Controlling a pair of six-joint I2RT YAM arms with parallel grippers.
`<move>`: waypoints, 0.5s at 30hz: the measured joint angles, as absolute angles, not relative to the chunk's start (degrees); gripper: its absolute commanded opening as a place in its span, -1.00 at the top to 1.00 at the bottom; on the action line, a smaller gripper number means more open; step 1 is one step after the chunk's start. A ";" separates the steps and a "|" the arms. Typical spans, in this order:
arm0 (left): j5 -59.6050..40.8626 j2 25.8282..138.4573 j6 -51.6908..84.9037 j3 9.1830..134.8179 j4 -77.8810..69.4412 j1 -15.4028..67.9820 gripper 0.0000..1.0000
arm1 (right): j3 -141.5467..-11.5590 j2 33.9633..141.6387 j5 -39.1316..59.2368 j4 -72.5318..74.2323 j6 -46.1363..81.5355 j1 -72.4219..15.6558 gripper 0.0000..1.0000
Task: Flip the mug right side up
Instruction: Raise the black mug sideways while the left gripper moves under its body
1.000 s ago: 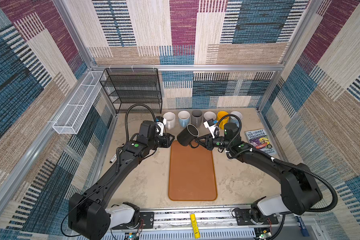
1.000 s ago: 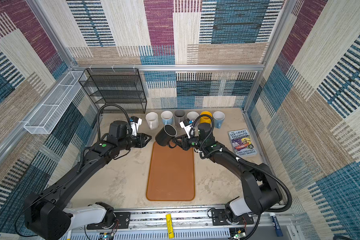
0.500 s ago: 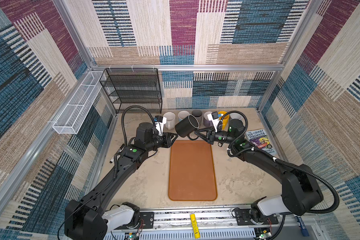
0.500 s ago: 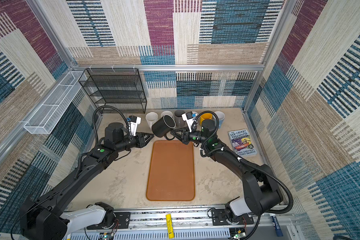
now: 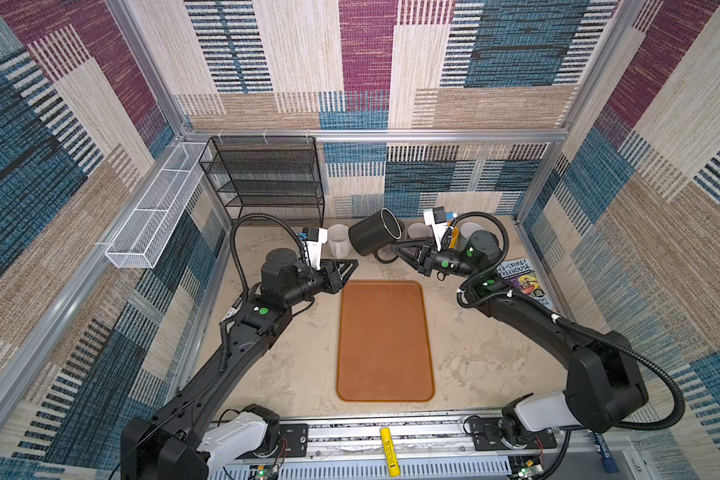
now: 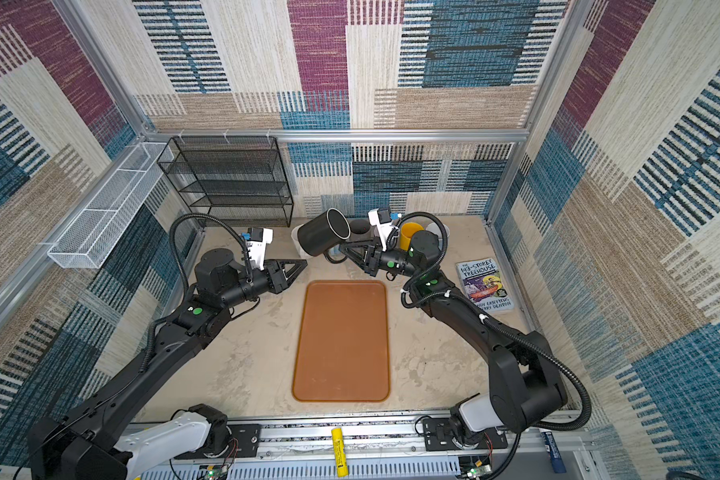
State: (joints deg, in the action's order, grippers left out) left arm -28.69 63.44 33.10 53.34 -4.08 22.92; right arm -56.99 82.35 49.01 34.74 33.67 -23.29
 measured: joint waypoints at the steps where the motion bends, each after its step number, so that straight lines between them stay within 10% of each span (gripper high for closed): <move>1: -28.77 63.44 33.34 53.34 -4.99 23.09 0.31 | -57.17 82.35 49.04 35.00 34.02 -23.29 1.00; 15: -31.97 67.07 40.34 50.89 -21.69 25.58 0.30 | -58.11 83.72 51.27 45.15 42.00 -23.29 1.00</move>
